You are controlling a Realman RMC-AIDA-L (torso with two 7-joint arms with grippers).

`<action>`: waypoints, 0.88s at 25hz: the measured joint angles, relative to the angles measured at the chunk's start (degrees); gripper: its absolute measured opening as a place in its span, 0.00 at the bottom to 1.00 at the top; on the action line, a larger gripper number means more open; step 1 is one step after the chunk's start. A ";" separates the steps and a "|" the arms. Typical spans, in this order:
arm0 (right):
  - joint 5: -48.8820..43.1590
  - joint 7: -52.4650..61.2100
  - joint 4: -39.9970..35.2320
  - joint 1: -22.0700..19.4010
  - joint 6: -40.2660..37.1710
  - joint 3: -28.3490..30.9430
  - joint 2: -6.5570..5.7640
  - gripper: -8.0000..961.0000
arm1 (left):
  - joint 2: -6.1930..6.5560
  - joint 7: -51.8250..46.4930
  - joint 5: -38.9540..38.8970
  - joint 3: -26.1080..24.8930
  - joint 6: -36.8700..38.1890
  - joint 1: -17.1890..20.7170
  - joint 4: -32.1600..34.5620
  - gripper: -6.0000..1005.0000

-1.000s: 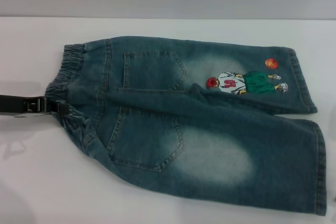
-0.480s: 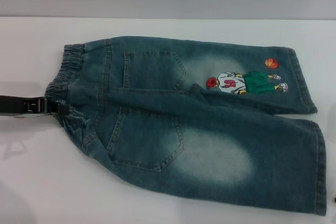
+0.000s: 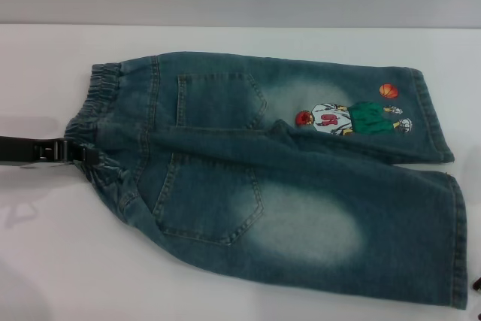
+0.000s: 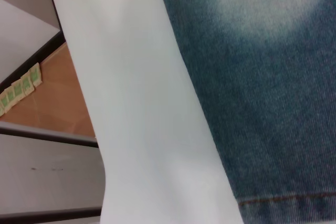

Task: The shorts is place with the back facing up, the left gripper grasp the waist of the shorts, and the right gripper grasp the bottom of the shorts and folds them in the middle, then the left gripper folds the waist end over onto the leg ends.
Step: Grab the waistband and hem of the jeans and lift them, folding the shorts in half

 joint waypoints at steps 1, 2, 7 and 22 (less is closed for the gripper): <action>-0.16 0.00 -0.02 0.05 0.02 0.00 0.08 0.62 | 0.00 0.00 0.00 0.00 0.00 0.00 0.00 0.11; -0.31 0.00 -0.05 0.10 0.03 0.00 0.15 0.62 | 0.00 0.00 0.00 0.00 0.01 0.00 0.00 0.11; -0.60 0.01 -0.82 0.30 0.13 0.00 0.63 0.62 | 0.00 0.00 0.00 0.00 0.01 0.07 0.00 0.11; -0.66 0.09 -1.44 0.43 -0.02 0.00 1.35 0.62 | -0.08 0.30 0.03 0.00 0.06 0.18 0.00 0.12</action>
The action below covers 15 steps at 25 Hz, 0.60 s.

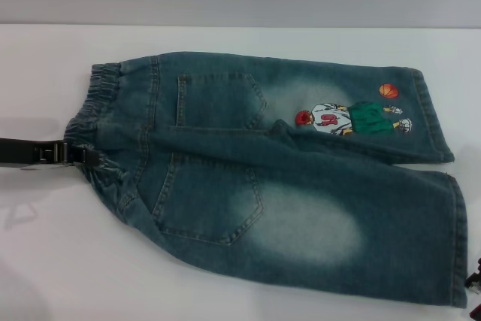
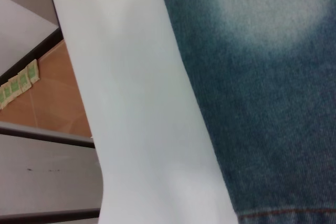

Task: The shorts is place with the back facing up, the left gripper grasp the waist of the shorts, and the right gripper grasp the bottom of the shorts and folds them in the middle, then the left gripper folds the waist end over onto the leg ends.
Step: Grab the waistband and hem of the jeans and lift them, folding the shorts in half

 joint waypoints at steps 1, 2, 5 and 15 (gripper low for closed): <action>-0.04 0.00 0.00 0.00 -0.09 0.00 0.00 0.62 | 0.00 0.00 0.00 0.00 0.00 0.00 0.00 0.12; -0.25 0.00 0.00 -0.03 -0.20 0.00 0.01 0.62 | -0.01 0.03 -0.03 0.00 0.05 0.00 0.00 0.12; -0.71 0.00 0.00 -0.12 -0.55 0.01 0.01 0.62 | -0.01 0.04 -0.04 0.00 0.11 0.00 0.00 0.12; -1.37 0.00 -0.78 -0.45 -1.45 0.00 -0.02 0.62 | -0.01 0.05 0.00 0.00 0.31 0.00 0.00 0.12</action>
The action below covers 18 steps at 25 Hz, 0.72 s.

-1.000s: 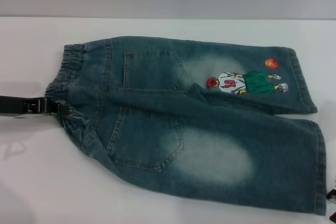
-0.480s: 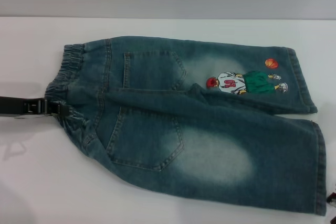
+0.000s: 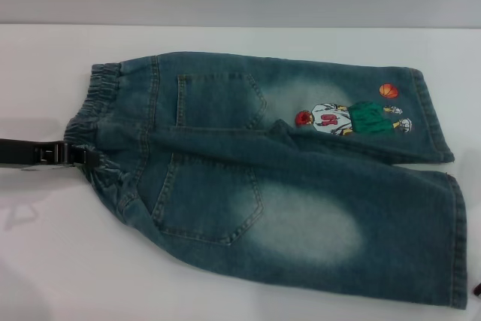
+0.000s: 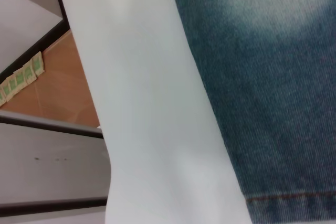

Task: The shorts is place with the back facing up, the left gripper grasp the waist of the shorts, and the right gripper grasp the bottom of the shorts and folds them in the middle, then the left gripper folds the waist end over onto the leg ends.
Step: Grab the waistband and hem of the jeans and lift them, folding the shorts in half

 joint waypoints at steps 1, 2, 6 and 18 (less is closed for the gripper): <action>-0.19 0.00 0.02 0.01 -0.01 0.00 0.08 0.62 | -0.01 0.00 0.01 0.00 0.00 0.00 0.00 0.12; -0.45 0.00 0.06 0.02 -0.03 0.00 0.14 0.62 | 0.00 0.00 0.01 0.00 0.00 0.00 0.00 0.12; -0.87 0.00 0.05 0.06 -0.09 0.00 0.32 0.62 | -0.04 0.06 0.04 0.00 0.00 0.04 0.00 0.12; -0.83 0.00 -0.07 -0.01 0.00 0.29 0.61 0.62 | -0.20 0.18 0.06 0.00 0.04 0.24 0.00 0.13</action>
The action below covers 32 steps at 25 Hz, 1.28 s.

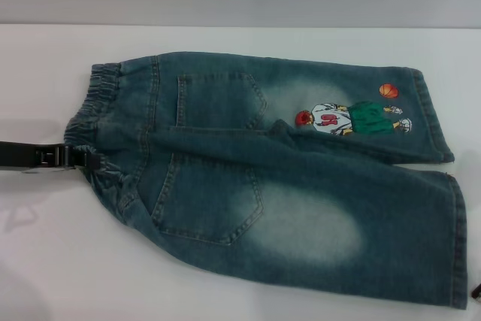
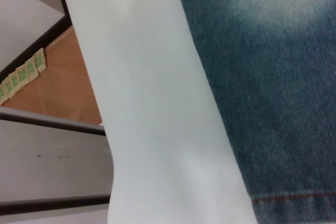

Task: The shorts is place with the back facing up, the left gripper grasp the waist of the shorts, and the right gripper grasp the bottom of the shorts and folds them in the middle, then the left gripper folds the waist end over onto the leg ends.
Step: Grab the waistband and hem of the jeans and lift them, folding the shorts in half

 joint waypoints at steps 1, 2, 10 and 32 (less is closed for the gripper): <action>0.03 0.00 -0.15 0.00 0.06 0.07 0.07 0.62 | -0.03 0.03 0.02 0.00 0.01 0.01 0.00 0.13; 0.07 0.00 -0.37 0.01 0.14 0.13 0.18 0.62 | -0.04 0.04 0.02 0.00 0.02 0.01 0.00 0.13; 0.19 0.00 -2.59 -0.13 0.18 0.25 1.46 0.62 | -0.06 0.09 0.08 0.44 0.12 0.20 0.00 0.13; 0.53 0.69 -9.17 0.86 -1.39 0.45 5.18 0.62 | -0.12 0.85 -0.09 0.79 0.32 0.87 0.00 0.14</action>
